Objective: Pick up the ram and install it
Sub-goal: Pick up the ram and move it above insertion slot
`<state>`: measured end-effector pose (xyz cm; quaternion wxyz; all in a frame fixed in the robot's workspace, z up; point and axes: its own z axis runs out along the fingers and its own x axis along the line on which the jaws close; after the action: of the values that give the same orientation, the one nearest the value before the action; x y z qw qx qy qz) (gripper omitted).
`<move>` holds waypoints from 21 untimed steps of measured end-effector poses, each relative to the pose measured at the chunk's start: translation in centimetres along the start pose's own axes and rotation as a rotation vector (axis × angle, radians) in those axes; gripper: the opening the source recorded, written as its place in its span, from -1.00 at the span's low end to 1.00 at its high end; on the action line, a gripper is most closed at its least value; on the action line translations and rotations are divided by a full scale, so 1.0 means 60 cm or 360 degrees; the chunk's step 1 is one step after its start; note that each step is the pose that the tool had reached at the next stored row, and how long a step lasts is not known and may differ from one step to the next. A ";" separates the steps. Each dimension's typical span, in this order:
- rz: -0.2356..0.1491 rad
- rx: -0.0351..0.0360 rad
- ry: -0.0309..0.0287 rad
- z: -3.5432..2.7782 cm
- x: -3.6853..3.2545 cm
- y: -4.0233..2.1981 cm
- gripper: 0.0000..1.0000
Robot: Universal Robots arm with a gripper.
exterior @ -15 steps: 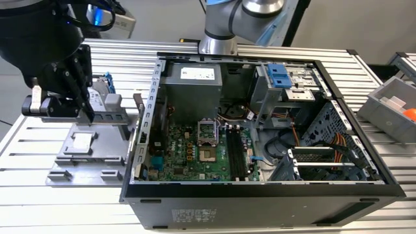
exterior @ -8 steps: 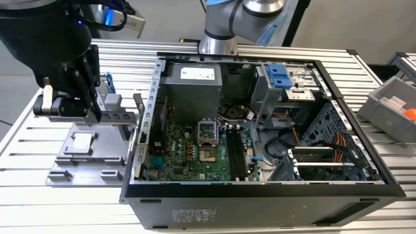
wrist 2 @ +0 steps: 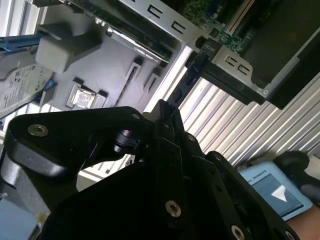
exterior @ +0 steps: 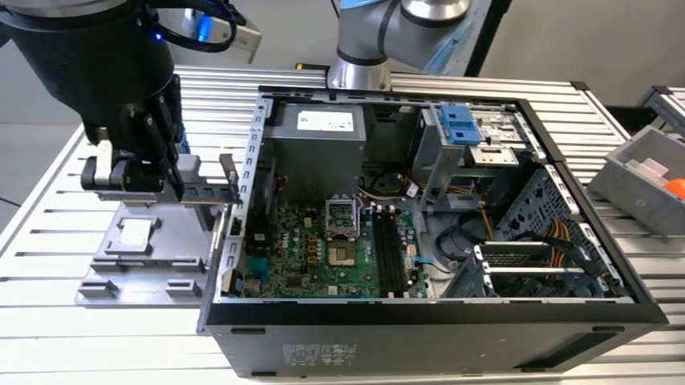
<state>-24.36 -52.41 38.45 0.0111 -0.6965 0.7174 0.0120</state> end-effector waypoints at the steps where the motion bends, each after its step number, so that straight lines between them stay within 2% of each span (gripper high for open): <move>1: 0.0000 0.0000 0.00000 0.000 0.000 -0.003 -1.00; 21: 0.0000 0.0000 0.00002 0.000 -0.003 -0.060 -1.00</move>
<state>-20.75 -52.36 38.45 0.0111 -0.6965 0.7174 0.0120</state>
